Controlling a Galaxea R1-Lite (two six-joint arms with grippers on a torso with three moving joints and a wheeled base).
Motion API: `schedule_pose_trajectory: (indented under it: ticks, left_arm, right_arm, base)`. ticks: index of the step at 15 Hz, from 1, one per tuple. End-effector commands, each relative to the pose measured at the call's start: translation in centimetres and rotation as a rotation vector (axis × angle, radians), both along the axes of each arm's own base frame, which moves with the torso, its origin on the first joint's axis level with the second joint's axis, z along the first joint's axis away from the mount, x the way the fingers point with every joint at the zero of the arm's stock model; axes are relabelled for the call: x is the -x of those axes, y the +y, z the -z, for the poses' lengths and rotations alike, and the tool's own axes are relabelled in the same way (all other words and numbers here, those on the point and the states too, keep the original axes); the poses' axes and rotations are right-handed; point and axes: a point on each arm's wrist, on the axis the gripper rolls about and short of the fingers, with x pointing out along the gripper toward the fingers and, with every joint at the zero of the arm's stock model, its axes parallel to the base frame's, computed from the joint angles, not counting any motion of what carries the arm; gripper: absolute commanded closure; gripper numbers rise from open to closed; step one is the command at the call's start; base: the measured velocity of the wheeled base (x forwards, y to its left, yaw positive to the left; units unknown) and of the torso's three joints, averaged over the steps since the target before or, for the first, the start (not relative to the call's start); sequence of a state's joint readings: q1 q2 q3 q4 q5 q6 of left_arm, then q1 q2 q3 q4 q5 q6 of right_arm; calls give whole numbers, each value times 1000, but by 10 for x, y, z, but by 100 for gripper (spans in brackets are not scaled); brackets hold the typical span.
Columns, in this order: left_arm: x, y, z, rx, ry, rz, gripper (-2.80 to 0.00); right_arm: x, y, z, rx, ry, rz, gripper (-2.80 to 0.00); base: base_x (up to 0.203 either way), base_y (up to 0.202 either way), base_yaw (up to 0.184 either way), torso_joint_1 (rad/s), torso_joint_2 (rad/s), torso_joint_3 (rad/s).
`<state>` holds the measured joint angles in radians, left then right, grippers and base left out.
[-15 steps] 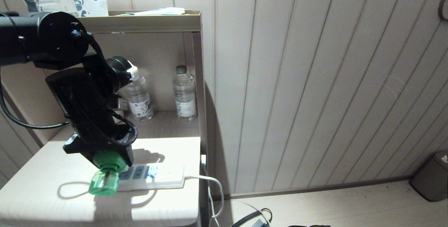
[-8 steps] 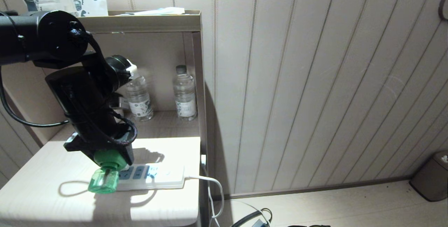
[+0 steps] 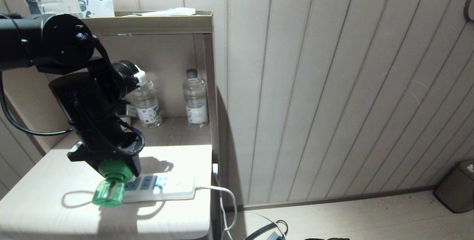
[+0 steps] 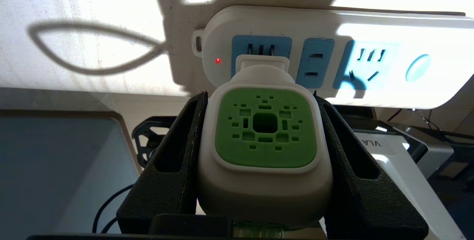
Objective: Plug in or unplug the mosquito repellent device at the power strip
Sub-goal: Insert the plug into the socket
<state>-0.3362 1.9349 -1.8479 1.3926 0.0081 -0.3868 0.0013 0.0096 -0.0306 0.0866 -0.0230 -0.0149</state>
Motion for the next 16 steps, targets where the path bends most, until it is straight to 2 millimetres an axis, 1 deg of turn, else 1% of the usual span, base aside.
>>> schedule_pose_trajectory:
  ticks: [1,5,12,16]
  left_arm:
    - [0,2,1,-5,11,-9,0]
    - [-5,2,7,-10,29,-13,0]
    - [-21,-4,27,-19,53,-12,0]
    - [-27,-5,31,-21,53,-11,0]
  right_arm:
    - [0,0,0,0,0,0,0]
    - [0,0,0,0,0,0,0]
    - [0,0,0,0,0,0,0]
    - [0,0,0,0,0,0,0]
  base:
    - [0,0,0,0,0,0]
    - [0,0,0,0,0,0]
    - [0,0,0,0,0,0]
    - [0,0,0,0,0,0]
